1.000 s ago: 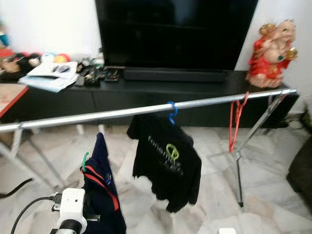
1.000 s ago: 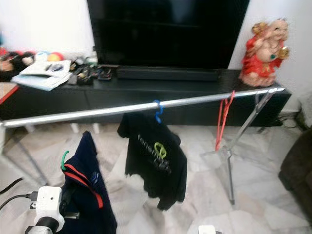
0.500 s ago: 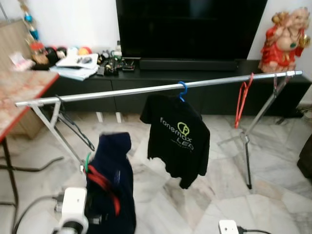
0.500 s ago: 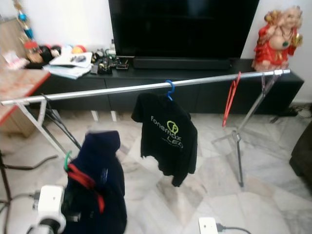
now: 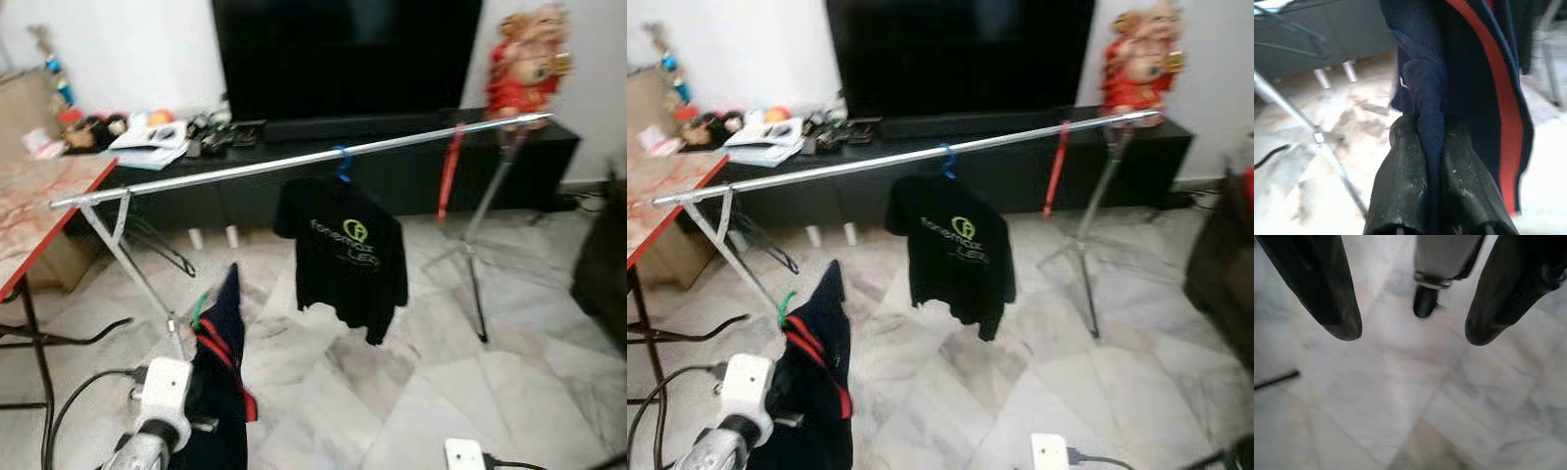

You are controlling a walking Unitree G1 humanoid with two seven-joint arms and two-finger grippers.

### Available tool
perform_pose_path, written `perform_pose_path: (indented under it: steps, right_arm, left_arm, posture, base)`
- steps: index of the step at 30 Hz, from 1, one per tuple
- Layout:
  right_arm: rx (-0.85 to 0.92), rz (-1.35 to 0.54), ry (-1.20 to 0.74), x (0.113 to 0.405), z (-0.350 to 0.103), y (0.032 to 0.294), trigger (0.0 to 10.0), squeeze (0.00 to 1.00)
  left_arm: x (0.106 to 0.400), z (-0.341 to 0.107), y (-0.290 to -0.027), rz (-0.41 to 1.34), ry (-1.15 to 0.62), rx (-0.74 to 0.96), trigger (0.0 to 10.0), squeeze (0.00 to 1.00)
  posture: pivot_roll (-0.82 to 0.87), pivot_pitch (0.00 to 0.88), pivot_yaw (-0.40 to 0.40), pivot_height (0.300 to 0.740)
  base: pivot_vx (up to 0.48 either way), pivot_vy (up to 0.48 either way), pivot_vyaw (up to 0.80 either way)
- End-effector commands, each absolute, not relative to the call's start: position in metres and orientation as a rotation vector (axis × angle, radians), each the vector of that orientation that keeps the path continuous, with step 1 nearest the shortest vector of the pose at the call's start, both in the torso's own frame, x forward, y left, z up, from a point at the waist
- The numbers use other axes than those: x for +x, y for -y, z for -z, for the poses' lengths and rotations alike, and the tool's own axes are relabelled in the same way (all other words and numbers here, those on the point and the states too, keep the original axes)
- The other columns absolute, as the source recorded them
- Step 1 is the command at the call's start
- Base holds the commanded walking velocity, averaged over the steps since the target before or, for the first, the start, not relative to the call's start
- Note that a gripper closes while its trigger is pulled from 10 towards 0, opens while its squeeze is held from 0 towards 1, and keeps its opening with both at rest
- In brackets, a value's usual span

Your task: Hang hanger

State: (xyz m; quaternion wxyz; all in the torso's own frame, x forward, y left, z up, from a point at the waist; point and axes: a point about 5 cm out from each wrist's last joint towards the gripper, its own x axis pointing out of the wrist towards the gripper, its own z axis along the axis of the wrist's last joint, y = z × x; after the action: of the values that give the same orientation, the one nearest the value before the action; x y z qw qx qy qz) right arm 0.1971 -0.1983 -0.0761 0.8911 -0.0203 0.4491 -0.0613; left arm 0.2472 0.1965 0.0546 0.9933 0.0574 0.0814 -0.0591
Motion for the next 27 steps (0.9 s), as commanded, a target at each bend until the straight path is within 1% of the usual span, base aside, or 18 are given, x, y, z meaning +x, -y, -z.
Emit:
perform_pose_path:
  steps: [1, 5, 8, 14, 18, 22, 25, 26, 27]
  right_arm:
    - [-0.017, 0.129, -0.904, 0.206, 0.072, 0.193, 10.0, 0.00]
    - [-0.022, 0.131, -0.892, 0.210, 0.070, 0.193, 10.0, 0.00]
    - [-0.023, 0.134, -0.880, 0.213, 0.068, 0.193, 10.0, 0.00]
    - [-0.018, 0.137, -0.856, 0.215, 0.066, 0.192, 10.0, 0.00]
    - [-0.004, 0.129, -0.833, 0.218, 0.065, 0.191, 10.0, 0.00]
    - [-0.005, 0.070, -0.776, 0.225, 0.059, 0.190, 10.0, 0.00]
    - [-0.010, -0.026, -0.634, 0.262, 0.030, 0.194, 10.0, 0.00]
    - [-0.010, -0.026, -0.634, 0.262, 0.030, 0.194, 10.0, 0.00]
    - [-0.019, -0.072, -0.604, 0.268, 0.024, 0.194, 10.0, 0.00]
  left_arm:
    - [0.253, -0.061, -0.200, 0.114, -0.143, 0.107, 10.0, 0.00]
    - [0.256, -0.066, -0.200, 0.110, -0.133, 0.100, 10.0, 0.00]
    - [0.259, -0.068, -0.202, 0.097, -0.148, 0.108, 10.0, 0.00]
    - [0.262, -0.074, -0.200, 0.135, -0.154, 0.089, 10.0, 0.00]
    - [0.264, -0.081, -0.199, 0.195, -0.178, 0.077, 10.0, 0.00]
    - [0.269, -0.089, -0.197, 0.294, -0.244, 0.130, 10.0, 0.00]
    - [0.273, -0.093, -0.193, 0.355, -0.303, 0.153, 10.0, 0.00]
    - [0.273, -0.093, -0.193, 0.355, -0.303, 0.153, 10.0, 0.00]
    - [0.275, -0.095, -0.191, 0.377, -0.313, 0.171, 10.0, 0.00]
  posture:
    - [0.08, 0.000, 0.060, 0.740]
    - [0.08, 0.000, 0.060, 0.740]
    - [0.07, 0.000, 0.065, 0.740]
    - [0.05, 0.000, 0.083, 0.740]
    - [0.05, 0.000, 0.088, 0.740]
    - [0.04, 0.000, 0.079, 0.740]
    - [0.03, 0.000, 0.073, 0.740]
    - [0.03, 0.000, 0.073, 0.740]
    - [0.03, 0.000, 0.066, 0.740]
  base:
    - [-0.311, 0.000, 0.00]
    - [-0.291, 0.000, 0.00]
    - [0.000, 0.000, 0.00]
    - [0.000, 0.000, 0.00]
    - [0.000, 0.000, 0.00]
    - [0.000, 0.000, 0.00]
    - [0.000, 0.000, 0.00]
    - [0.000, 0.000, 0.00]
    - [0.000, 0.000, 0.00]
